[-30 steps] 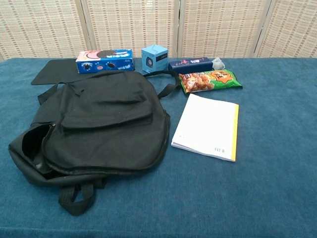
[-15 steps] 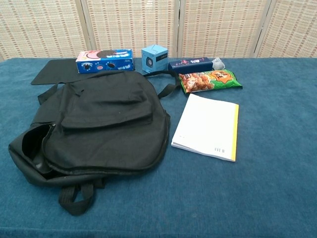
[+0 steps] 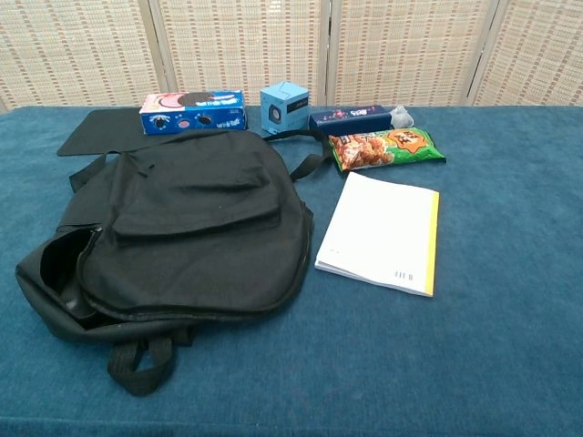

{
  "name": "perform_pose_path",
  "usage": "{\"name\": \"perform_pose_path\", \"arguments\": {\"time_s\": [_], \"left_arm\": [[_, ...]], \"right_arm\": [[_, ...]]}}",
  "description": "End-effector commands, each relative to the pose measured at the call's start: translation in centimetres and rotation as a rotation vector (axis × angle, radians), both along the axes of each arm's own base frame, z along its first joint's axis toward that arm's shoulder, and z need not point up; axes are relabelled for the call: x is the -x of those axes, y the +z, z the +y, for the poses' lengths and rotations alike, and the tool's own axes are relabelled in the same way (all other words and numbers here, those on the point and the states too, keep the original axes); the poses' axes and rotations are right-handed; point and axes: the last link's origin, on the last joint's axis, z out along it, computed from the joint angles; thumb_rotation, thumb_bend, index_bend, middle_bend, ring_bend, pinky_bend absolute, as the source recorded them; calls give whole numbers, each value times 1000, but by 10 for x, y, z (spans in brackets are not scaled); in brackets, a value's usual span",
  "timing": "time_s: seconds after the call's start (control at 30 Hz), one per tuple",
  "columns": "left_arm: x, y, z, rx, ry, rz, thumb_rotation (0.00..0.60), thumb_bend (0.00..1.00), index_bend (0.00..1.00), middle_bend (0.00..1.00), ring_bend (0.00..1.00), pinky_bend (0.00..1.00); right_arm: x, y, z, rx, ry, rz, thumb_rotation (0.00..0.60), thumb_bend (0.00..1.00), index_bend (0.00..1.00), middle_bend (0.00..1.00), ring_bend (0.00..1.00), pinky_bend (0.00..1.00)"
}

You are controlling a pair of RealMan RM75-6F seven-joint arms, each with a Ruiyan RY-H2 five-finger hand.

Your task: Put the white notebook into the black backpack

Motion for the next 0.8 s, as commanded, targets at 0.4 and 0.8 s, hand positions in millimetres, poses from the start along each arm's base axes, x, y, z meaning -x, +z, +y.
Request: {"name": "perform_pose_path", "arguments": {"time_s": [0.4, 0.8], "left_arm": [[-3, 5, -7, -3, -11, 3, 600, 272, 181, 122, 102, 16], [-4, 1, -8, 29, -15, 11, 600, 272, 181, 122, 102, 16]], "right_arm": [[-53, -97, -45, -262, 204, 42, 600, 40, 319, 250, 61, 82], [-65, -149, -64, -318, 255, 82, 600, 18, 319, 236, 60, 82]]}}
